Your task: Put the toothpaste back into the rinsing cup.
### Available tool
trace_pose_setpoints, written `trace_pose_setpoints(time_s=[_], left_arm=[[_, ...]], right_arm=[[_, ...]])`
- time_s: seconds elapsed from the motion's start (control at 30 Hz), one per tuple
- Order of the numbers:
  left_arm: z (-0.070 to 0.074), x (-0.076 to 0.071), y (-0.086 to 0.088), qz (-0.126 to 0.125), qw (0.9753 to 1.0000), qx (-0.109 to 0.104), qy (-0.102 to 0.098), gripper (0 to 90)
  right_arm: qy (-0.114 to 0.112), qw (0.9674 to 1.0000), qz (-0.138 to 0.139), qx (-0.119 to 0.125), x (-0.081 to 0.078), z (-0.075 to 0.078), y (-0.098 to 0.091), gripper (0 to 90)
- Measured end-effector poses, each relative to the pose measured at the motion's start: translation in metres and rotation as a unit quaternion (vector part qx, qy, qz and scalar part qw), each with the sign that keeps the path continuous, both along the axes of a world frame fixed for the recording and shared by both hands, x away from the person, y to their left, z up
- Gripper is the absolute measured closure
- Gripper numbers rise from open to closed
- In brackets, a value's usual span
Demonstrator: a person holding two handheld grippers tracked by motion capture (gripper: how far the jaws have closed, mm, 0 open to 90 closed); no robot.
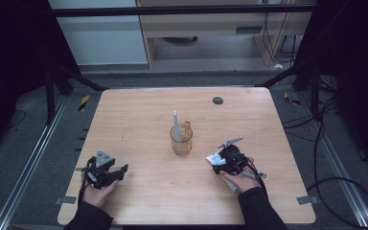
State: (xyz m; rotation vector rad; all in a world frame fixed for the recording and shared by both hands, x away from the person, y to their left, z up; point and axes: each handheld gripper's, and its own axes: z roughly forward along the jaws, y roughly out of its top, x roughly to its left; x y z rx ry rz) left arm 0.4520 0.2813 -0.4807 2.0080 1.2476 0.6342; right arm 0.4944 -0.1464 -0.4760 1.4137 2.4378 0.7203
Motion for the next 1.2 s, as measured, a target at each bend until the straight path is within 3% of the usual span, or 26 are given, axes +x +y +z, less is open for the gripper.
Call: trace_pose_setpoints(time_s=[0.53, 0.7, 0.9, 1.2], left_arm=[[-0.0008, 0.0006, -0.0005, -0.001, 1.0000, 0.001, 0.005, 40.0], [-0.0009, 0.0006, -0.0008, -0.001, 1.0000, 0.000, 0.006, 39.7], [-0.0007, 0.0006, -0.0004, 0.000, 1.0000, 0.000, 0.005, 39.7], [-0.0005, 0.0005, -0.0001, 0.000, 1.0000, 0.000, 0.005, 39.7]], right_arm=[[0.010, 0.9997, 0.002, -0.021, 0.0037, -0.0045, 0.0036, 38.3], [0.012, 0.9994, -0.012, -0.032, 0.0030, -0.0040, 0.0075, 39.6], [0.019, 0.9990, -0.018, -0.037, 0.0036, -0.0019, 0.0095, 45.5], [0.021, 0.9991, -0.027, -0.026, 0.0028, 0.0026, 0.0065, 56.3]])
